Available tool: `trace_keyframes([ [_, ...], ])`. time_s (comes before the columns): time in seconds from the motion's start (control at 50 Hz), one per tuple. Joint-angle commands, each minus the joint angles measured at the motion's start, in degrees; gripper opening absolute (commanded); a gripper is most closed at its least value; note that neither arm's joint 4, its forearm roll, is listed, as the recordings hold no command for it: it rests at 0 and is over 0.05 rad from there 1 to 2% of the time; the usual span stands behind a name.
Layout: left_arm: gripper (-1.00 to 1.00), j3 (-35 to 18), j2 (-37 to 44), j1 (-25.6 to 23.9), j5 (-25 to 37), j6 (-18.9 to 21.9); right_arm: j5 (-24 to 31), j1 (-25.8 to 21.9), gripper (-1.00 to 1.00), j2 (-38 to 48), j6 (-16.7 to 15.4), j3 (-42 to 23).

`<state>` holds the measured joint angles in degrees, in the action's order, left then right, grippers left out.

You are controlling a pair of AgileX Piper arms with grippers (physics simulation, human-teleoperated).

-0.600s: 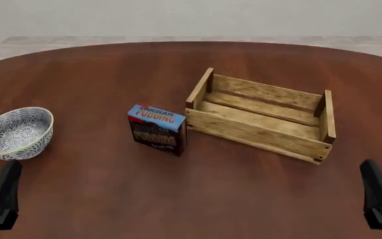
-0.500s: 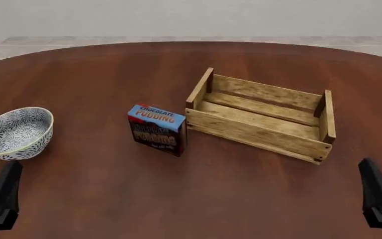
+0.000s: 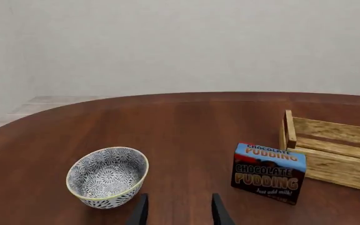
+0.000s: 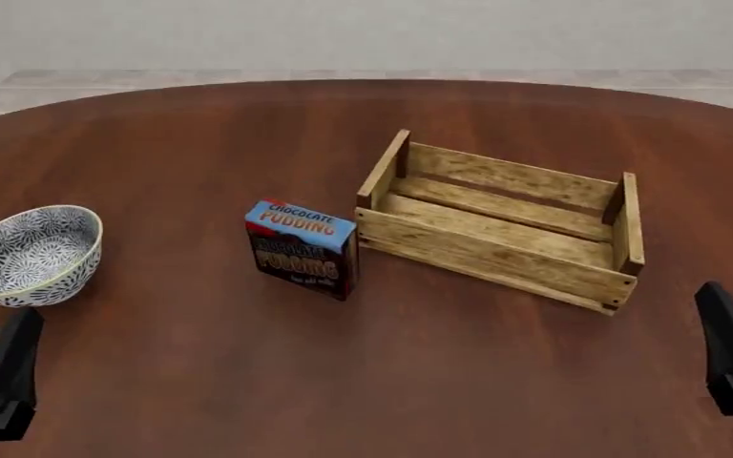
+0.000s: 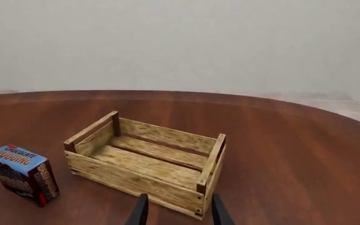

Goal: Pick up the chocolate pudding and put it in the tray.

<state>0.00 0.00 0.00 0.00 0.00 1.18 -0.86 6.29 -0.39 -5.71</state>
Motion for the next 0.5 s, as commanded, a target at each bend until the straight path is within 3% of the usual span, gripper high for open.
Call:
trace_keyframes([
  [0.02,1.0,0.0,0.0,0.0,0.0,0.0,4.3,0.7,1.0,9.6,1.6,-11.5],
  [0.1,1.0,0.0,0.0,0.0,0.0,0.0,8.8,-0.9,1.0,11.4,0.2,-18.1],
  [0.14,1.0,0.0,0.0,0.0,0.0,0.0,10.1,-2.2,1.0,11.9,1.7,-20.1],
  [0.3,1.0,0.0,0.0,0.0,0.0,0.0,12.1,-0.7,1.0,20.5,0.1,-27.1],
  [0.34,1.0,0.0,0.0,0.0,0.0,0.0,13.5,-5.7,1.0,27.9,0.5,-30.0],
  [0.38,1.0,0.0,0.0,0.0,0.0,0.0,15.4,-6.2,1.0,29.4,-0.9,-33.1],
  [0.42,1.0,0.0,0.0,0.0,0.0,0.0,15.9,-6.6,1.0,29.6,-5.5,-35.2],
  [0.5,1.0,0.0,0.0,0.0,0.0,0.0,17.3,-9.0,1.0,32.9,-5.4,-38.8],
])
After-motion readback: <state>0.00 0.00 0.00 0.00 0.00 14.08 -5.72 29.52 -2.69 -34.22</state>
